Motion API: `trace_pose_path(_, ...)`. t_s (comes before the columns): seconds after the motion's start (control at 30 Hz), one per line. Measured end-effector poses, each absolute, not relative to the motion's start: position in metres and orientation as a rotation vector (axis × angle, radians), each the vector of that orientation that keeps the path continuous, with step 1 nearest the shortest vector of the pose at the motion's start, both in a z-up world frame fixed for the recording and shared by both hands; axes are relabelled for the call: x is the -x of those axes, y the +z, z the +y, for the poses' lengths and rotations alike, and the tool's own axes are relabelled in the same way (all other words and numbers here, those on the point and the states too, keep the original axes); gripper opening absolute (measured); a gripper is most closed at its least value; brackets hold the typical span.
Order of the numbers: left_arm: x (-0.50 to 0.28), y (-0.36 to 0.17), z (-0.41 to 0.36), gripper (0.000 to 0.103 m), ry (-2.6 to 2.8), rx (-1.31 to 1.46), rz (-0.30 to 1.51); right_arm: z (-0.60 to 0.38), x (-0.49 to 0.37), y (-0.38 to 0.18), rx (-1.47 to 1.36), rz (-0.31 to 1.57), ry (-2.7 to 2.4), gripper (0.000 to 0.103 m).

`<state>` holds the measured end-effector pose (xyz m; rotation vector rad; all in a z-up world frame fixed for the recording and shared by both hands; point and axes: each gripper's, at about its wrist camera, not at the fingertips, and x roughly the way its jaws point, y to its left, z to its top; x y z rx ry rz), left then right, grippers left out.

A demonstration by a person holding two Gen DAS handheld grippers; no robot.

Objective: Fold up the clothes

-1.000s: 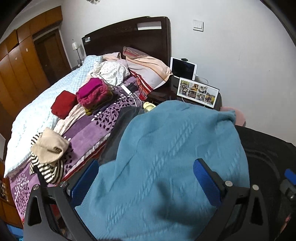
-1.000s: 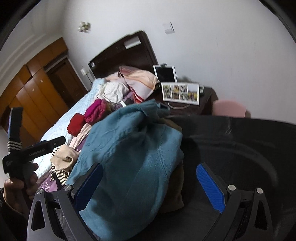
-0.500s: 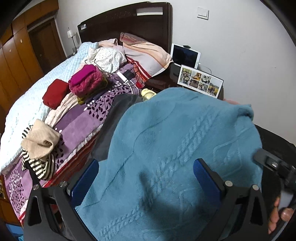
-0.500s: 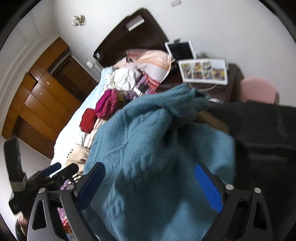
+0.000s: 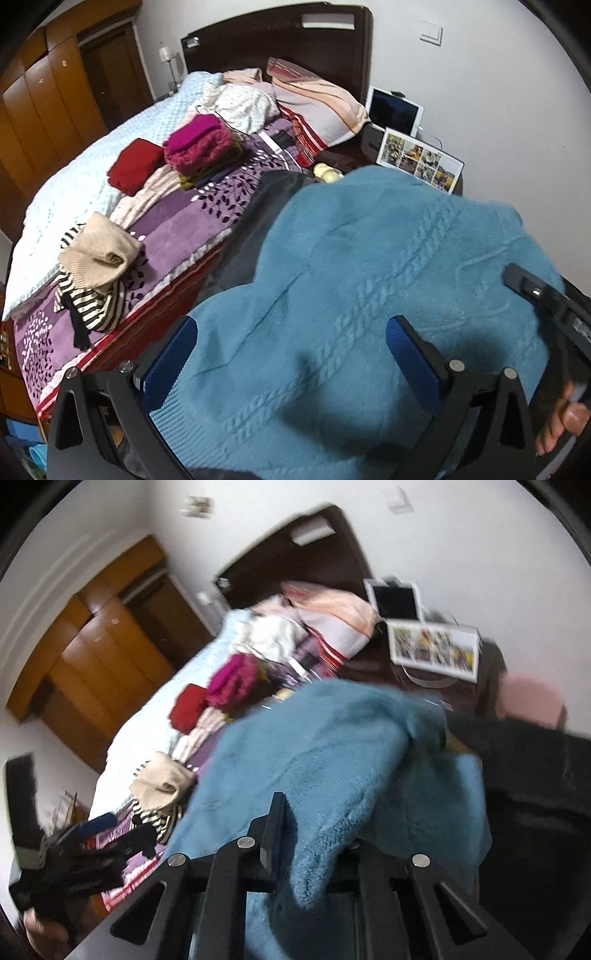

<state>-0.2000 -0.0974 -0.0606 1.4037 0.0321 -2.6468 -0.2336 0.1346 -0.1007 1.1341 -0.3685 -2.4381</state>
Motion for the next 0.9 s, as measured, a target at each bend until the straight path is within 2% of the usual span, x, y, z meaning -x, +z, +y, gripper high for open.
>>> trace_pose_path(0.13, 0.17, -0.034, -0.101, 0.102, -2.65, -1.32, 0.036, 0.112, 0.189, -0.077, -1.047, -0.286, -2.362, 0.014)
trace_pose_path(0.2, 0.15, -0.021, -0.101, 0.103, -2.651, -1.28, 0.031, 0.101, 0.162, -0.074, -1.031, -0.248, -2.303, 0.009)
trace_pose_path(0.53, 0.059, 0.006, -0.086, 0.103, -2.629, -1.23, 0.001, 0.061, 0.0, -0.097, -0.973, 0.07, -1.998, 0.008)
trace_pose_path(0.77, 0.044, 0.011, -0.051, 0.103, -2.663, -1.229, -0.047, 0.112, -0.007, -0.101, -1.019, -0.043, -2.181, 0.01)
trace_pose_path(0.83, 0.05, 0.013, -0.036, 0.103, -2.7, -1.228, -0.09, 0.13, 0.004, -0.1, -1.044, -0.061, -2.259, 0.016)
trace_pose_path(0.87, 0.053, 0.014, -0.03, 0.103, -2.716, -1.23, -0.107, 0.138, 0.011, -0.1, -1.055, -0.069, -2.294, 0.03)
trace_pose_path(0.9, 0.059, 0.015, -0.024, 0.103, -2.73, -1.233, -0.125, 0.143, 0.023, -0.099, -1.062, -0.074, -2.324, 0.061)
